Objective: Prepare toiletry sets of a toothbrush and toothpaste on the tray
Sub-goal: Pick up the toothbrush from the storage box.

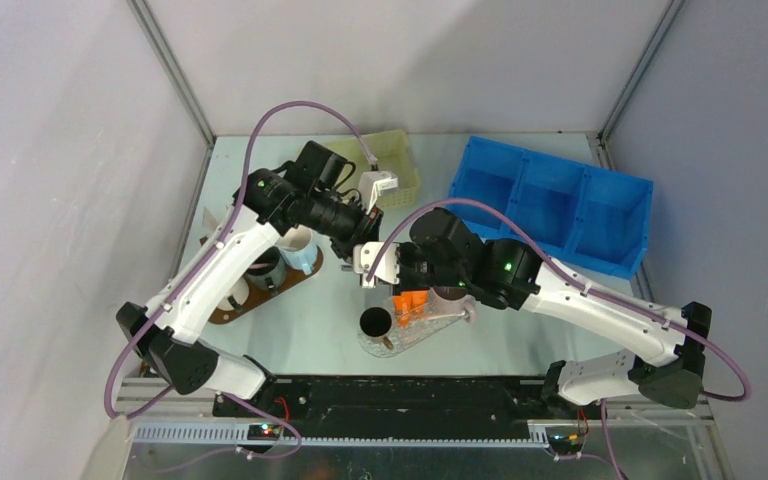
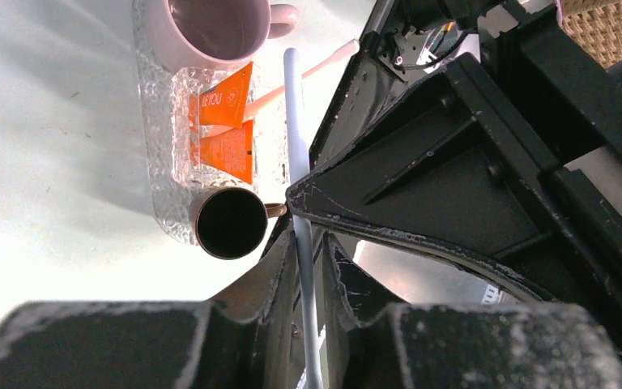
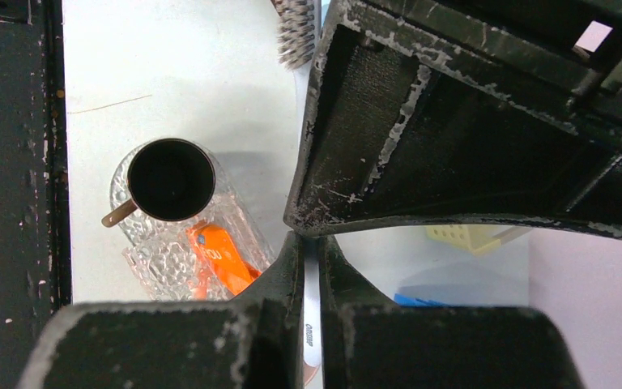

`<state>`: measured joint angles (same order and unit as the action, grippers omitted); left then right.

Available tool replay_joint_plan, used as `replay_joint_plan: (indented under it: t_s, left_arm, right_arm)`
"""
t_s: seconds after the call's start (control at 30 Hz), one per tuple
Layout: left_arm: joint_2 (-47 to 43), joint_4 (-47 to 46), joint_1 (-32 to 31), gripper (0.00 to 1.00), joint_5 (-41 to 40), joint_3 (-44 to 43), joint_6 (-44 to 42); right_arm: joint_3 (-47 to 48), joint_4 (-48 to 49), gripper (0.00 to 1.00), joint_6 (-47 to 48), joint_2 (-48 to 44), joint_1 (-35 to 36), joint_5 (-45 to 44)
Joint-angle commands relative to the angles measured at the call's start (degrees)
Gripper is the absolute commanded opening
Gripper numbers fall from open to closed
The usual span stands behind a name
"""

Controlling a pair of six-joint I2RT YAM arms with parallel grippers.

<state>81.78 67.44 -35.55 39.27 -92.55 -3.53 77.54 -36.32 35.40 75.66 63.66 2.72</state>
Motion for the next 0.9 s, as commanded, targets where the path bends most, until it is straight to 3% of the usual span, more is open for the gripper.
replay_joint_plan:
  t_s: [0.0,0.17,0.4,0.57,0.87]
  left_arm:
    - [-0.99,2.25,-0.33,0.22,2.05,0.76,-2.21]
    - [-1.48,2.6,-0.39,0.27,2.33,1.37,-2.57]
    - [-1.68,1.51,-0.63,0.16,1.87,1.75,-1.8]
    - [-1.81,0.34,-0.72,0.33,1.99,1.87,-1.09]
    - [-1.31,0.05,-0.7,0.29,2.3,2.28,-1.23]
  right_arm:
    - [0.29,0.69,0.0,0.73,-0.02,0.23,-1.09]
    - [0.25,0.38,0.0,0.78,-0.1,0.31,-1.23]
    - [0.25,0.49,0.0,0.89,0.1,0.75,-1.47]
    - [0.25,0.37,0.0,1.14,0.31,1.21,-2.12]
    - [0.26,0.54,0.0,1.42,0.44,1.81,-2.52]
